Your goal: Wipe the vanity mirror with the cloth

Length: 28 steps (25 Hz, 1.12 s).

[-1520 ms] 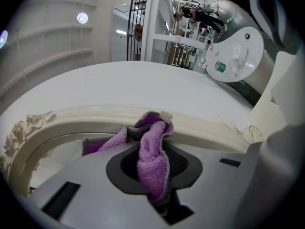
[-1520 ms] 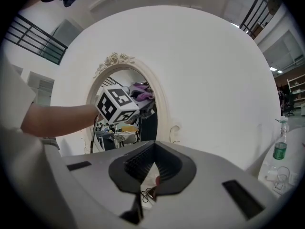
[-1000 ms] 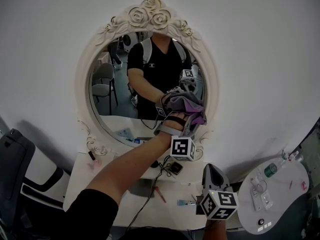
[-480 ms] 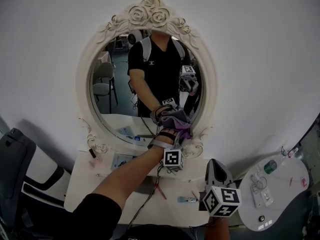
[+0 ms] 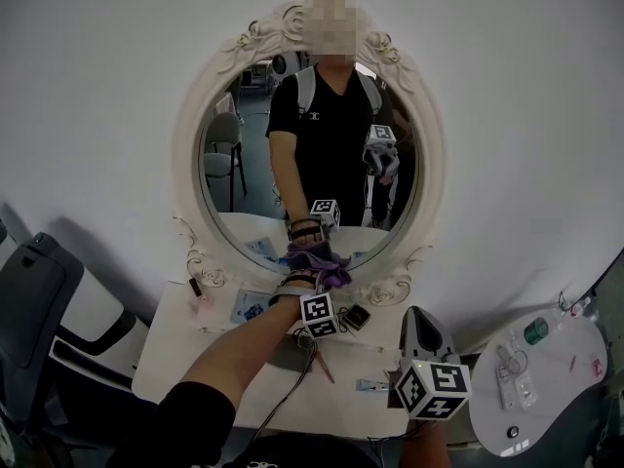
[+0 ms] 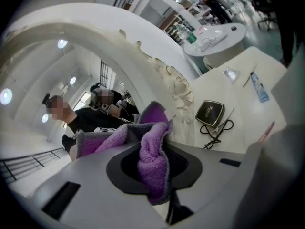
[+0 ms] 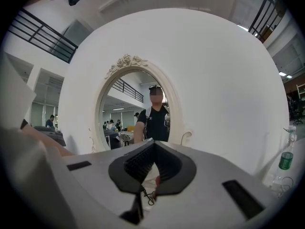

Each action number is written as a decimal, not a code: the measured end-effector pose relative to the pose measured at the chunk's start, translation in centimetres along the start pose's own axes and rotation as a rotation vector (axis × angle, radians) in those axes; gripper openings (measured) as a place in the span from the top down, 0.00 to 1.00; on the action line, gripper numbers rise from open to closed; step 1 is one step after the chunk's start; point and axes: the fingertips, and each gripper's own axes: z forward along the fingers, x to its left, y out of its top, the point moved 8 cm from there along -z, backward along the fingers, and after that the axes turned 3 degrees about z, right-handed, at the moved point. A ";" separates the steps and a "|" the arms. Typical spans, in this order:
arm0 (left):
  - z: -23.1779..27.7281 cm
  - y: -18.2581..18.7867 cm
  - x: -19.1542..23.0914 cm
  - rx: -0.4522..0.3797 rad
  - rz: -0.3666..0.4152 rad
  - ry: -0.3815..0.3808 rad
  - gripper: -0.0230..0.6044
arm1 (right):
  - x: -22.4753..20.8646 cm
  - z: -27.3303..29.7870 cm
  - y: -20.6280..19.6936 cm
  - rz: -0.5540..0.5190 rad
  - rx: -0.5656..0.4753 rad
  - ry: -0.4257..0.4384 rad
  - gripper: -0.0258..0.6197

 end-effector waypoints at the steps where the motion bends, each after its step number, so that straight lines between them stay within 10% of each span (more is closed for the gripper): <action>1: -0.5 -0.5 0.3 -0.015 -0.046 -0.001 0.86 | 0.2 0.2 0.0 0.001 0.001 0.008 0.96; 7: -7.3 1.2 6.7 -0.258 -0.254 0.202 0.86 | 1.3 1.2 -0.1 0.013 -0.005 0.061 0.96; 13: -18.0 3.8 19.5 -0.433 -0.238 0.592 0.86 | 3.0 2.3 -0.2 0.017 -0.013 0.128 0.96; 18: -24.7 3.4 30.9 -0.408 -0.215 0.821 0.86 | 2.7 2.1 -0.4 0.028 -0.012 0.135 0.96; 28: -25.9 3.6 38.3 -0.334 -0.033 0.831 0.86 | -1.0 0.1 -0.3 0.043 -0.025 0.047 0.96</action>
